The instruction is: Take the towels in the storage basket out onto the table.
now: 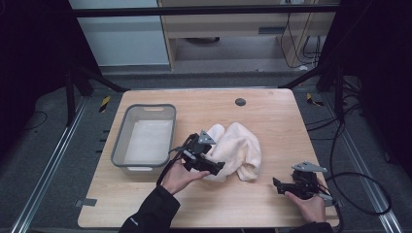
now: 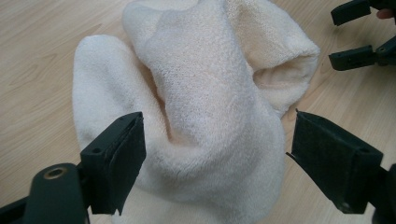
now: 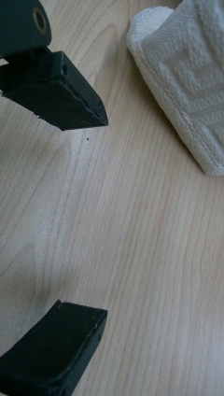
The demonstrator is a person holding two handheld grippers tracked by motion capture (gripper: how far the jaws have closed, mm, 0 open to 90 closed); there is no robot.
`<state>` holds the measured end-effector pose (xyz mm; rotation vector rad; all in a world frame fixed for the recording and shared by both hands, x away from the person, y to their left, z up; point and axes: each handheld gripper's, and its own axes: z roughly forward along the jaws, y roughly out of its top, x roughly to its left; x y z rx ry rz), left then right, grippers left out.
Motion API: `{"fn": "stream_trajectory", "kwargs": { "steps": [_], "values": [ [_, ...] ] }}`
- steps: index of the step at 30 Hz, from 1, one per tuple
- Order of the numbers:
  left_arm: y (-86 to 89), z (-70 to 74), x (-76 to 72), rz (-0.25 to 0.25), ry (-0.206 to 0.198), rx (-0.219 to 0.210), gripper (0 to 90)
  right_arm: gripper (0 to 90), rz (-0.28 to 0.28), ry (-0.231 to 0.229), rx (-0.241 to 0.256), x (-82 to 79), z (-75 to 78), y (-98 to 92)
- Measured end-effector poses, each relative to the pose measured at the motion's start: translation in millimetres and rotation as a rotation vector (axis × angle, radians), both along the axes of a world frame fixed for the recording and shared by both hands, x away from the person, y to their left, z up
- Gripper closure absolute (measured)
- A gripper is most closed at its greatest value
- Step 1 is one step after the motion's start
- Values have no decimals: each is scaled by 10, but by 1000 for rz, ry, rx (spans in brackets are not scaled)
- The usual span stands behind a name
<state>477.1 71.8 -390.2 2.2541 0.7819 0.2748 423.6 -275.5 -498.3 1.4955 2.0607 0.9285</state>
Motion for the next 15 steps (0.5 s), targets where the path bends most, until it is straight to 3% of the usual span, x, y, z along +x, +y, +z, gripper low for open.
{"fn": "stream_trajectory", "kwargs": {
  "steps": [7, 9, 15],
  "values": [
    [181, 23, -89, 10, -10, 0, 159, 74, -1, 0, 0, -1, 0, 0],
    [254, 18, -115, 25, -15, -17, 157, 74, -1, -1, -1, -1, 0, 0],
    [451, -77, -219, 48, -22, -34, 154, 71, -4, 0, 0, -6, -1, 3]
  ]
}}
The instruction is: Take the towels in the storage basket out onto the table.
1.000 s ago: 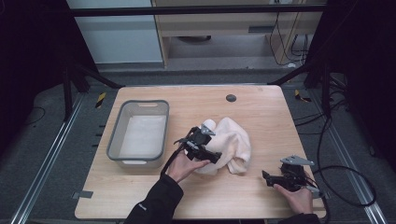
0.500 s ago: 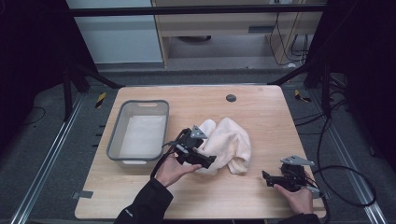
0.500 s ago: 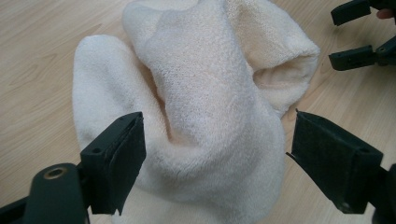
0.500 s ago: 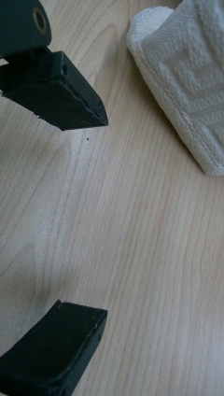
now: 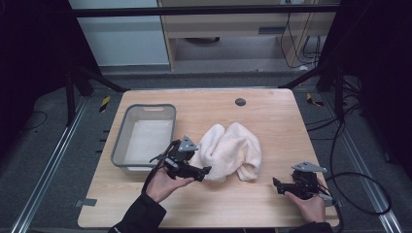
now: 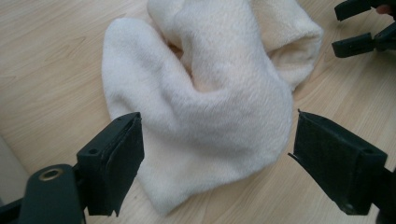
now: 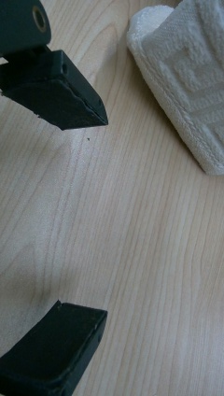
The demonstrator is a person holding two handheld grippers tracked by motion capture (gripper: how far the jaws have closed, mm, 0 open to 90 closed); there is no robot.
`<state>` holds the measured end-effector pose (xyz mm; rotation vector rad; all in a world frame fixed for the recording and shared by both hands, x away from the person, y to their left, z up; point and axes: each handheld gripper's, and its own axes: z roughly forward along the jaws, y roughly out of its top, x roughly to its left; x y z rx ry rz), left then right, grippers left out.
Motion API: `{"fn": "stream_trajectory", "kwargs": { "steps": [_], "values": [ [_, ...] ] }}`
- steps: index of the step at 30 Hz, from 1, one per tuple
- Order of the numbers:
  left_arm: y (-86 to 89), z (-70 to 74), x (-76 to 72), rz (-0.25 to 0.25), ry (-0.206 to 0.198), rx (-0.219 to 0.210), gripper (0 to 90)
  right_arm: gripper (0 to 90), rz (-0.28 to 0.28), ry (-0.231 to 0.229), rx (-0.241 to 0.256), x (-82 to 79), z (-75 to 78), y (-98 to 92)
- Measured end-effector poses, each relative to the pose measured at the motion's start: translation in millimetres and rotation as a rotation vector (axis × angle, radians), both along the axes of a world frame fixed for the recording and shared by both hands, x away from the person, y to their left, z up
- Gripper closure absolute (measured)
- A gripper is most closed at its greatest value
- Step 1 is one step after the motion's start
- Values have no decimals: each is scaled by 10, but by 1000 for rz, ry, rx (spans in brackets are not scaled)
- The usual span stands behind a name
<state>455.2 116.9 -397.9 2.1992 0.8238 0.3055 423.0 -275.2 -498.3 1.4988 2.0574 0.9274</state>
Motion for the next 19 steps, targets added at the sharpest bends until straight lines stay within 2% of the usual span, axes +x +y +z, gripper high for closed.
{"fn": "stream_trajectory", "kwargs": {
  "steps": [1, 6, 7, 14, 19],
  "values": [
    [74, -41, -38, 8, 3, -7, 155, 69, 2, -2, -3, -1, -1, -1],
    [208, -97, -117, 25, 8, -10, 155, 66, 4, -2, -7, 2, -6, 2],
    [269, -120, -155, 32, 10, -22, 155, 66, 5, -3, -7, 0, -6, 2],
    [400, -194, -250, 44, 10, -29, 155, 63, 2, -3, -6, -8, -9, 10],
    [529, -252, -317, 63, 7, -52, 158, 63, 0, -4, -13, -7, -13, 10]
  ]
}}
